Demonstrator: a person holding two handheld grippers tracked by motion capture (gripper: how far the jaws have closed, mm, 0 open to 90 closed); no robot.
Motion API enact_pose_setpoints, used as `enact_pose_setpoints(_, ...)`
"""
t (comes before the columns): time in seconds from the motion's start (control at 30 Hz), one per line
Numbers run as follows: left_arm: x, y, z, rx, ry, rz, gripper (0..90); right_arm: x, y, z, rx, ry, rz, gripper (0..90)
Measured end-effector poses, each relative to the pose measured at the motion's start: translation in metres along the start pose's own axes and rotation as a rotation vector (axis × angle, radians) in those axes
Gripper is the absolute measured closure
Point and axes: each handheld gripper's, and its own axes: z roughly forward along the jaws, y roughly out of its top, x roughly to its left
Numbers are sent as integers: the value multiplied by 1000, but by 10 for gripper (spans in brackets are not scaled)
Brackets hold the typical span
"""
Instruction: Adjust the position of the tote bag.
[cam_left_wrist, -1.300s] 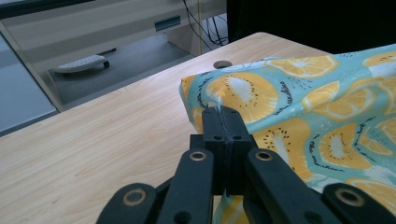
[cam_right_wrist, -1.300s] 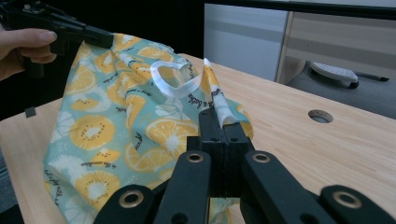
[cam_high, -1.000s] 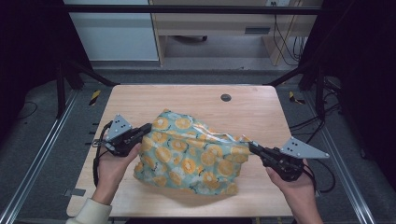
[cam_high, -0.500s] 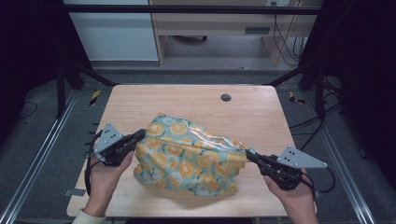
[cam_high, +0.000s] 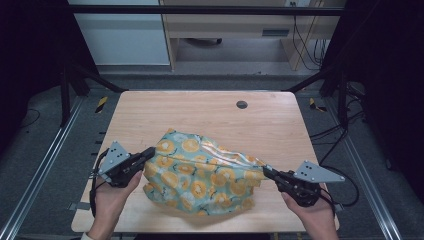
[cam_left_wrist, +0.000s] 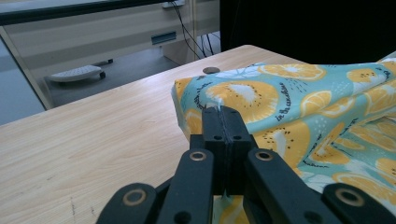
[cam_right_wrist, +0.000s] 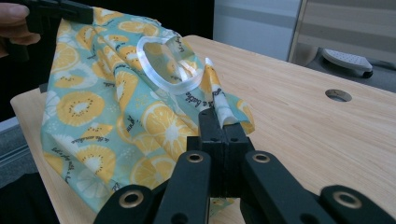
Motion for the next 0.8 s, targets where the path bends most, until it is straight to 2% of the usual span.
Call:
enact_pose_setpoints(0.1, 1, 4, 0, 6, 4, 9, 900, -4, 1, 2, 5, -1, 6, 900)
enact_pose_setpoints(0.2, -1, 10, -4, -14, 13, 16, 900, -5, 5, 2, -9, -5, 7, 900)
enact_pose_setpoints(0.3, -4, 11, -15, -50, 11, 19, 900, -1, 8, -3, -31, 6, 8, 900)
enact_pose_setpoints(0.4, -8, 1, -29, -63, -4, 18, 900, 6, 5, -7, -31, 19, -4, 900)
enact_pose_setpoints(0.5, -11, -7, -34, -61, -11, 7, 900, 11, 0, -8, -23, 30, -4, 900)
enact_pose_setpoints(0.6, -17, -23, -45, -62, -37, -12, 900, 17, -14, -7, 2, 38, 13, 900)
enact_pose_setpoints(0.73, -21, -35, -55, -49, -53, 4, 900, 21, -24, -7, 3, 55, 22, 900)
enact_pose_setpoints(0.8, -27, -45, -60, -38, -23, 84, 900, 24, -33, -5, 8, 74, 18, 900)
